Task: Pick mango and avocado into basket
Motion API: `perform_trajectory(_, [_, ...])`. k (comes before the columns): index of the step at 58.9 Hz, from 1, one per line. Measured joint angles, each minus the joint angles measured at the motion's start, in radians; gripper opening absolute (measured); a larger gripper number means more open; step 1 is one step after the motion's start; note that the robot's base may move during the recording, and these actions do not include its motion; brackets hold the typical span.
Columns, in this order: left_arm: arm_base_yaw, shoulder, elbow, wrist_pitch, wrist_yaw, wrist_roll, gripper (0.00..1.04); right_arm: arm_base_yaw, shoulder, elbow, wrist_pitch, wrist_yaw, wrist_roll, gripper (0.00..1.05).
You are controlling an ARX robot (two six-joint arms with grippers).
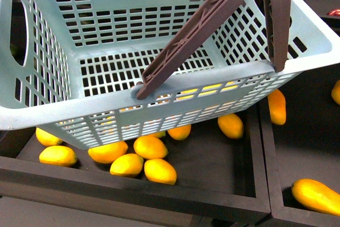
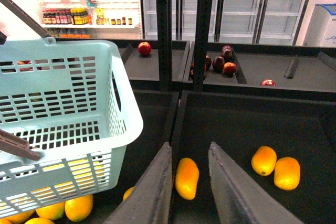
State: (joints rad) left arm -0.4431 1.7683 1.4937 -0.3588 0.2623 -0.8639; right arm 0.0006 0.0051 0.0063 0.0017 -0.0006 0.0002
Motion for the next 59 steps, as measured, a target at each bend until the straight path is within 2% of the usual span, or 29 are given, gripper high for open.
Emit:
perform_trajectory(24, [-0.010,0.000,0.000,0.000,-0.002,0.005,0.05,0.000,-0.001,0.000,-0.002,0.004,0.001,0.98])
perform_trajectory(36, [-0.013,0.000,0.000,0.000,0.021,-0.005,0.05,0.000,-0.001,0.000,-0.002,0.002,0.000,0.97])
perform_trajectory(59, [0.004,0.002,0.000,0.000,-0.012,0.003,0.05,0.000,-0.001,0.000,-0.004,0.000,0.000,0.97])
